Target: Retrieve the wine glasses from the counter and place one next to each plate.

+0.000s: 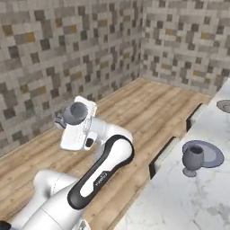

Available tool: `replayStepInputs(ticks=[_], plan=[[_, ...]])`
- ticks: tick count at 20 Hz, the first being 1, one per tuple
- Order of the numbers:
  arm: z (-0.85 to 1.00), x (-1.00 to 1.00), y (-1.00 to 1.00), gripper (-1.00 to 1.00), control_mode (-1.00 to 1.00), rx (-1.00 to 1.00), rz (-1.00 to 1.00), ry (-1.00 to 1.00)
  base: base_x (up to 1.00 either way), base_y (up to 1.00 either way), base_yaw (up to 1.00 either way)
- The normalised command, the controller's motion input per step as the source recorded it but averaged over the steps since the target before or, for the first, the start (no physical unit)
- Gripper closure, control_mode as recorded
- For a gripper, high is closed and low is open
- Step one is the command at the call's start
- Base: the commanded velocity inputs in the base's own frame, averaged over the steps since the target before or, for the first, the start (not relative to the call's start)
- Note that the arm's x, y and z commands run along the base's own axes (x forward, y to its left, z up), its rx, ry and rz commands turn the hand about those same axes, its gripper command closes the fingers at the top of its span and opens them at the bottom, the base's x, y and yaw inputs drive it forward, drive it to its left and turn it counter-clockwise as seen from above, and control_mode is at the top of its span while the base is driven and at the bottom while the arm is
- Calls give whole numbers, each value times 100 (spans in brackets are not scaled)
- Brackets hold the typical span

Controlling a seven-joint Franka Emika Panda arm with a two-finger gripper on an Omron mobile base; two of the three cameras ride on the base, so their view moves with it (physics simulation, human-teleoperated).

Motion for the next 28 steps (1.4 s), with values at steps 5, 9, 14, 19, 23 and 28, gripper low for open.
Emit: replayStepInputs(ticks=[5, 9, 14, 19, 23, 28], plan=[[0, 0, 0, 100, 100, 0, 0, 0, 23, 39, -93], [0, 0, 0, 100, 100, 0, 0, 0, 13, 87, -73], [0, 0, 0, 100, 100, 0, 0, 0, 40, 100, -59], [0, 0, 0, 100, 100, 0, 0, 0, 64, 100, -56], [0, 0, 0, 100, 100, 0, 0, 0, 66, 100, -53], [0, 0, 0, 100, 100, 0, 0, 0, 71, 100, -55]])
